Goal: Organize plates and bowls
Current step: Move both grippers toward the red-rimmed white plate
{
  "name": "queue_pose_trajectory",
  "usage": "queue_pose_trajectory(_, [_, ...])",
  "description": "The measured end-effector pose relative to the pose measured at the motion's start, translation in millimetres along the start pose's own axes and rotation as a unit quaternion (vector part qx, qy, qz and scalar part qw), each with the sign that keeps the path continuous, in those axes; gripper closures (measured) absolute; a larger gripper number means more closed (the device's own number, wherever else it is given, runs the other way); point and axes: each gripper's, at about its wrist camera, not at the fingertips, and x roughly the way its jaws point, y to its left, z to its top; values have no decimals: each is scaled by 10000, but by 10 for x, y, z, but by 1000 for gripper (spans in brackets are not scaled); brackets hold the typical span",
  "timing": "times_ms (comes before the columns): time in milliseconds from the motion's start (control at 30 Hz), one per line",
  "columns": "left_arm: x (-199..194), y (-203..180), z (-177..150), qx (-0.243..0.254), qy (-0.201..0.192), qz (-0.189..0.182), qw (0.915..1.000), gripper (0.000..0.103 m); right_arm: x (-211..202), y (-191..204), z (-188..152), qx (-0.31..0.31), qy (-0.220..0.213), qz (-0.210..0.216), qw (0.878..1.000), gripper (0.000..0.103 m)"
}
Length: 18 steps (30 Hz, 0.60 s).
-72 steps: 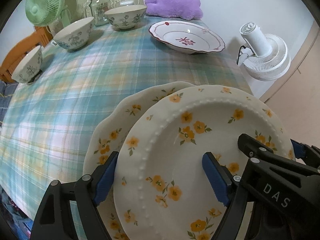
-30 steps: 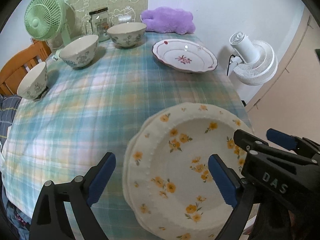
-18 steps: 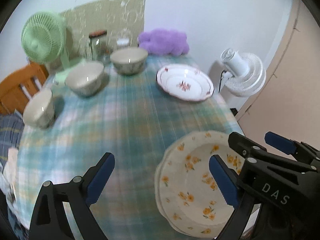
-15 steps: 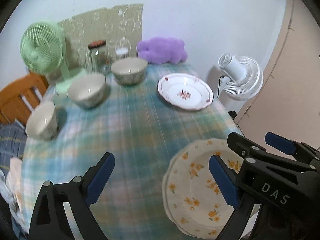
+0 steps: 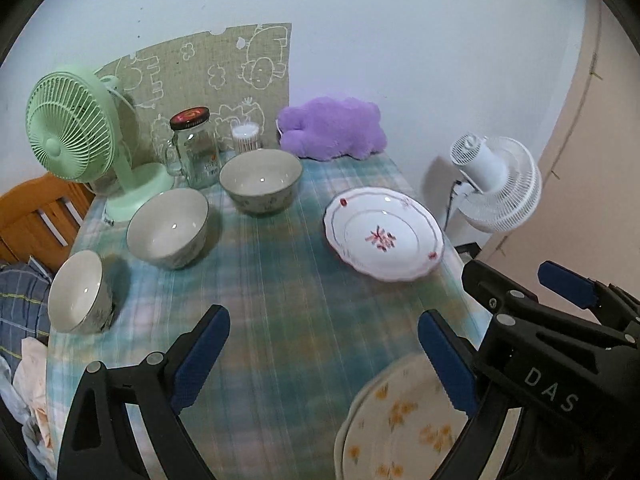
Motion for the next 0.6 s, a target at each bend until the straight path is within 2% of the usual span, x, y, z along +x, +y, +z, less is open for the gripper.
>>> queue_pose_trajectory(167, [258, -72, 214, -270, -118, 156, 9994, 11, 325, -101, 298, -129, -47, 247, 9996, 22])
queue_pose_trajectory(400, [658, -211, 519, -451, -174, 394, 9981, 11, 716, -262, 644, -167, -122, 263, 9994, 22])
queue_pose_trajectory(600, [1089, -289, 633, -565, -106, 613, 9965, 12, 1195, -405, 817, -50, -34, 284, 9996, 22])
